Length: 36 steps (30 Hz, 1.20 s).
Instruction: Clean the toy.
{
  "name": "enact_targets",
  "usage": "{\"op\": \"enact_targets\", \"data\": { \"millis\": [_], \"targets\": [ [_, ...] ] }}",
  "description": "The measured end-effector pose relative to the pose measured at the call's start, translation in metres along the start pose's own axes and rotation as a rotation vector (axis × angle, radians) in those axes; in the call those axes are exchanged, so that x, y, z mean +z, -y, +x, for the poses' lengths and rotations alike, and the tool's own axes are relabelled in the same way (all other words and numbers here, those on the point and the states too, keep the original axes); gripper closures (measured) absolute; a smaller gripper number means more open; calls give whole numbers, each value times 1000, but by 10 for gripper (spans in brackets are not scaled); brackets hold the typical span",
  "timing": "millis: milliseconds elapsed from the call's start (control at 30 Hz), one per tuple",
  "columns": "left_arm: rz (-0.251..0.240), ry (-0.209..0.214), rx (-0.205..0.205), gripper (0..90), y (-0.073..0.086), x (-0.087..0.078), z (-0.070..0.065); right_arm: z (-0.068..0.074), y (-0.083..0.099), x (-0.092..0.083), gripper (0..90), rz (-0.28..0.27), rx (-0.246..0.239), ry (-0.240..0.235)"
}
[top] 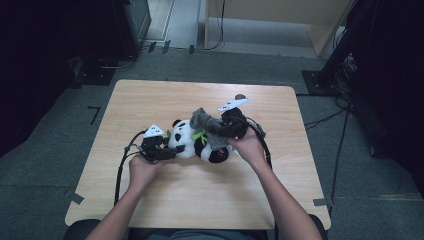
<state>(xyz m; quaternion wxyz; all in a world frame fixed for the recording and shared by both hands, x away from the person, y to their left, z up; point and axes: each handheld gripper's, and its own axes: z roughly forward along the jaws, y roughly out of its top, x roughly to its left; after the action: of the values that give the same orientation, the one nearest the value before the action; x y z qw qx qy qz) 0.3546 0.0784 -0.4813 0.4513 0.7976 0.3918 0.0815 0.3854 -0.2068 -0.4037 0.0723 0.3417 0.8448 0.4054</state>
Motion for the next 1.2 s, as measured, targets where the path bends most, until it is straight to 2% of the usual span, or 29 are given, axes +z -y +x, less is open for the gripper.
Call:
{"op": "enact_targets", "data": {
  "millis": [100, 167, 233, 367, 533, 600, 933, 1200],
  "targets": [
    [-1, 9, -6, 385, 1, 0, 1, 0, 2, 1, 792, -2, 2, -6],
    [-1, 12, -11, 385, 1, 1, 2, 0, 8, 1, 789, -16, -25, 1],
    [-3, 13, -12, 385, 1, 1, 1, -1, 10, 1, 789, -21, -25, 1],
    [2, 10, 8, 385, 1, 0, 1, -4, 19, -1, 789, -43, 16, -18],
    [1, 14, 11, 385, 1, 0, 1, -5, 28, -4, 789, -65, 23, -3],
    [-1, 14, 12, 384, 2, 0, 1, -8, 31, -9, 788, -49, 34, 0],
    [-10, 20, 28, 383, 4, 0, 1, -13, 51, -17, 788, -70, 48, -3],
    [-13, 21, 23, 382, 4, 0, 1, -24, 74, -25, 784, -57, 98, 15]
  ]
}}
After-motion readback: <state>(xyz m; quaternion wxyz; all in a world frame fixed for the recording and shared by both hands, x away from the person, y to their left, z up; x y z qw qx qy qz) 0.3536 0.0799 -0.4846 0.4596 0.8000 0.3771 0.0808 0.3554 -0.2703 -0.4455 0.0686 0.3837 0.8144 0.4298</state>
